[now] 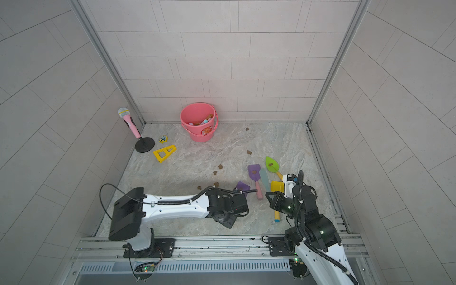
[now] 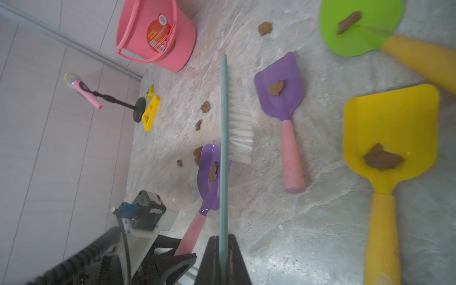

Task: Brush the soil off the hand trowel and place it into the bucket
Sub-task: Pick up the hand trowel from the center of the board, then brush off the soil from the hand trowel.

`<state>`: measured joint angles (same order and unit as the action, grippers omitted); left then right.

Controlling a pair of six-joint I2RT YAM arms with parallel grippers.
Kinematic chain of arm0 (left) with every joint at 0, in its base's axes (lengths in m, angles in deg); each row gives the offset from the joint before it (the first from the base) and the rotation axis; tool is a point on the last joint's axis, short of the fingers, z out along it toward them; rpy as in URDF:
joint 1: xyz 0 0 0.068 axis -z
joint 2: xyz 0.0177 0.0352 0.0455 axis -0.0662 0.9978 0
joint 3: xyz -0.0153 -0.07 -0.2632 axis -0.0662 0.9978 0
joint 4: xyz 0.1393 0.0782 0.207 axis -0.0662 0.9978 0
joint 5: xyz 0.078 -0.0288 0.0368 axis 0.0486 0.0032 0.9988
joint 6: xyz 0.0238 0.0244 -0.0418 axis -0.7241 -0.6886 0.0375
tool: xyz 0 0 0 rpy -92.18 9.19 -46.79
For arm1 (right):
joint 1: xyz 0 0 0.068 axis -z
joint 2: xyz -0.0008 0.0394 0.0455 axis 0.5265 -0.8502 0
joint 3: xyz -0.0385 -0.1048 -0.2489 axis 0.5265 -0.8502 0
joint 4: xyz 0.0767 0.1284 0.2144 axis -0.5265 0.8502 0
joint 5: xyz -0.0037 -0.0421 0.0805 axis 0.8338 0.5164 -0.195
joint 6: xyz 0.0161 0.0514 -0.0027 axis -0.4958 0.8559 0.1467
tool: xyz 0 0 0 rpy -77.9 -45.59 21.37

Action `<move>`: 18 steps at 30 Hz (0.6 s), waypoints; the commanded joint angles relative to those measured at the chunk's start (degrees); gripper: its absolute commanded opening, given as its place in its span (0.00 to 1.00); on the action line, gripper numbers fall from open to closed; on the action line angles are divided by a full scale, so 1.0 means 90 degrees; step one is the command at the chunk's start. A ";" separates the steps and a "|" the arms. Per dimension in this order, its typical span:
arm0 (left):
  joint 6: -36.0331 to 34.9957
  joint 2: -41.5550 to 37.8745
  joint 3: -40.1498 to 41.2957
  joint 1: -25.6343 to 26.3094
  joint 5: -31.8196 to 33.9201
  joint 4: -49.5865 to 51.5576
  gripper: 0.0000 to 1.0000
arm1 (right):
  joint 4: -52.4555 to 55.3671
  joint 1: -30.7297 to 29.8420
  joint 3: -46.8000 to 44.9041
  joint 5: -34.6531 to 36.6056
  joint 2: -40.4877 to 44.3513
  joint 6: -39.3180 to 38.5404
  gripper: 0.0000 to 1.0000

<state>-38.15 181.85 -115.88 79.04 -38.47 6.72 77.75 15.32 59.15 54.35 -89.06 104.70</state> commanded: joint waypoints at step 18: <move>-0.0241 -0.2217 0.1064 -0.0733 0.0249 0.1499 0.00 | -0.3059 -0.2088 -0.0406 -0.2241 -0.2385 0.0046 0.00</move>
<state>-40.03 163.21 -107.14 73.36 -38.19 18.07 54.54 -0.94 53.82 31.38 -107.59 107.15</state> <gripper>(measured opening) 0.274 0.079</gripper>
